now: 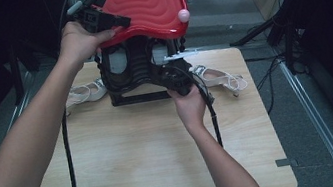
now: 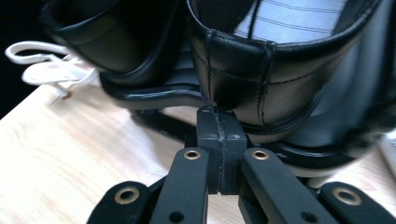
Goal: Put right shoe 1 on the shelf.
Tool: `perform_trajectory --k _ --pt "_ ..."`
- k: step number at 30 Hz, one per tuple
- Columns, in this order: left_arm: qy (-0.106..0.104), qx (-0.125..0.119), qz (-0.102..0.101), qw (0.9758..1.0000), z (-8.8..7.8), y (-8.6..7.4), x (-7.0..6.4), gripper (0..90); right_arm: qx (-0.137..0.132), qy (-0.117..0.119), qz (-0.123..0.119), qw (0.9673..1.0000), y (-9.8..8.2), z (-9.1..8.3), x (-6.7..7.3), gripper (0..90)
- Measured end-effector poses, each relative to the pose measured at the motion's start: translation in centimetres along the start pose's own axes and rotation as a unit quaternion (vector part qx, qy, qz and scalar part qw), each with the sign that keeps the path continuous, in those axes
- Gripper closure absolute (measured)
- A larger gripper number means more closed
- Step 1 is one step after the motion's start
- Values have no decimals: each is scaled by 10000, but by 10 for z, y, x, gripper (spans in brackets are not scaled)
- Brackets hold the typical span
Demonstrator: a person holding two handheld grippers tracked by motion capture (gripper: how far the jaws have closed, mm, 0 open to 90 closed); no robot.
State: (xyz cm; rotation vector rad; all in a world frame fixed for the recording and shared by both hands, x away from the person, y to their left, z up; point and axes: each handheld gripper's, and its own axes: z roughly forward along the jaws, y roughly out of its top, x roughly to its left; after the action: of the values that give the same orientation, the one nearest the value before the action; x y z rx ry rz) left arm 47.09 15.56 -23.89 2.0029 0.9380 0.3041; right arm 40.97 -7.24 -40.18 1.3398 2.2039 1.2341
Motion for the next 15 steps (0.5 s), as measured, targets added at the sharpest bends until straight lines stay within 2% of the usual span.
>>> perform_trajectory --k 8,11,13,15 --pt "63 -1 -28 10000 0 0 -2 900 -5 -131 68 9999 3 -2 -15 900" --pt "38 10 -40 10000 0 0 -1 900 81 -236 89 9996 4 1 -18 900" --pt "38 11 -32 10000 0 0 -1 900 33 -188 129 9997 2 1 -21 900" --pt "63 -1 -30 10000 0 0 -1 900 25 -120 66 9999 1 0 -20 900"
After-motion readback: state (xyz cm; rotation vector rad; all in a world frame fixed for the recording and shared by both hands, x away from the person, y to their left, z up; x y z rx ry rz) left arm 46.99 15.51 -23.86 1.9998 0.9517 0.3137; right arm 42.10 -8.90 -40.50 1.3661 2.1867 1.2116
